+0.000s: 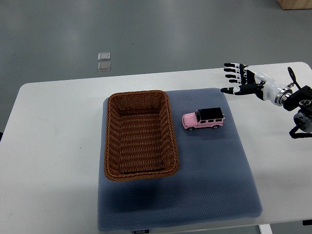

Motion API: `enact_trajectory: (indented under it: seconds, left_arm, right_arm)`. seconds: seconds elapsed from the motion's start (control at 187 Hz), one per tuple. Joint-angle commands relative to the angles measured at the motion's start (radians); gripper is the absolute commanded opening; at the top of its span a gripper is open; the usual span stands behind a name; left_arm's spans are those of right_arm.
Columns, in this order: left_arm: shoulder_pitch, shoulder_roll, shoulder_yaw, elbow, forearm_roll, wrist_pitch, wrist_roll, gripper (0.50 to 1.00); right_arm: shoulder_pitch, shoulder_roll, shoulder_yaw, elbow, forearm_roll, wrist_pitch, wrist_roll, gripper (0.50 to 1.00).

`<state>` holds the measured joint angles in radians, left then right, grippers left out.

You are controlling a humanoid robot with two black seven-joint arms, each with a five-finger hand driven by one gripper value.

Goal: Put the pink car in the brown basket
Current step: 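Reach the right hand over the pink toy car's black roof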

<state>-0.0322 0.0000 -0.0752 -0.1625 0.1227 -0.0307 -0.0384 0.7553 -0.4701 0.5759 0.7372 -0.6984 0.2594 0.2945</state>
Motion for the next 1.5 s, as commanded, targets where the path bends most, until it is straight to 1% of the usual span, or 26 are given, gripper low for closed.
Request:
enact_trajectory:
  seconds: [0.0, 0.117, 0.272, 0.384, 0.55, 0.764, 0.806, 0.94, 0.993, 1.063, 1.153, 1.18, 1.265, 1.495]
  left_arm:
    - [0.000, 0.000, 0.000, 0.000, 0.000, 0.000, 0.000, 1.000]
    - [0.000, 0.000, 0.000, 0.000, 0.000, 0.000, 0.000, 1.000]
    - [0.000, 0.000, 0.000, 0.000, 0.000, 0.000, 0.000, 1.000]
    - [0.000, 0.000, 0.000, 0.001, 0.000, 0.000, 0.000, 1.000]
    - [0.000, 0.000, 0.000, 0.000, 0.000, 0.000, 0.000, 1.000]
    - [0.000, 0.000, 0.000, 0.000, 0.000, 0.000, 0.000, 1.000]
    - [0.000, 0.000, 0.000, 0.000, 0.000, 0.000, 0.000, 1.000]
    - [0.000, 0.000, 0.000, 0.000, 0.000, 0.000, 0.000, 1.000]
    - [0.000, 0.000, 0.000, 0.000, 0.000, 0.000, 0.000, 1.000]
    - [0.000, 0.000, 0.000, 0.000, 0.000, 0.000, 0.000, 1.000]
    - [0.000, 0.000, 0.000, 0.000, 0.000, 0.000, 0.000, 1.000]
    - [0.000, 0.000, 0.000, 0.001, 0.000, 0.000, 0.000, 1.000]
    - [0.000, 0.000, 0.000, 0.000, 0.000, 0.000, 0.000, 1.000]
    - [0.000, 0.000, 0.000, 0.001, 0.000, 0.000, 0.000, 1.000]
  right_arm:
    - [0.032, -0.028, -0.050, 0.022, -0.064, 0.024, 0.018, 0.909]
    - [0.088, -0.070, -0.145, 0.080, -0.156, 0.027, 0.045, 0.907]
    - [0.163, -0.090, -0.255, 0.116, -0.311, 0.027, 0.086, 0.907]
    - [0.193, -0.099, -0.298, 0.137, -0.398, 0.026, 0.092, 0.905]
    - [0.214, -0.104, -0.370, 0.203, -0.541, 0.014, 0.103, 0.905]
    - [0.233, -0.093, -0.415, 0.205, -0.605, -0.012, 0.101, 0.901]
    - [0.234, -0.088, -0.426, 0.205, -0.616, -0.025, 0.098, 0.899]
    - [0.236, -0.074, -0.470, 0.200, -0.633, -0.095, 0.089, 0.891]
    - [0.243, -0.068, -0.479, 0.195, -0.633, -0.108, 0.084, 0.881]
    - [0.253, -0.061, -0.498, 0.185, -0.633, -0.123, 0.061, 0.868]
    - [0.256, -0.061, -0.518, 0.174, -0.635, -0.132, 0.058, 0.852]
    - [0.257, -0.061, -0.521, 0.172, -0.635, -0.134, 0.058, 0.838]
    - [0.262, -0.061, -0.524, 0.171, -0.651, -0.134, 0.058, 0.825]
    - [0.269, -0.061, -0.551, 0.169, -0.679, -0.134, 0.058, 0.811]
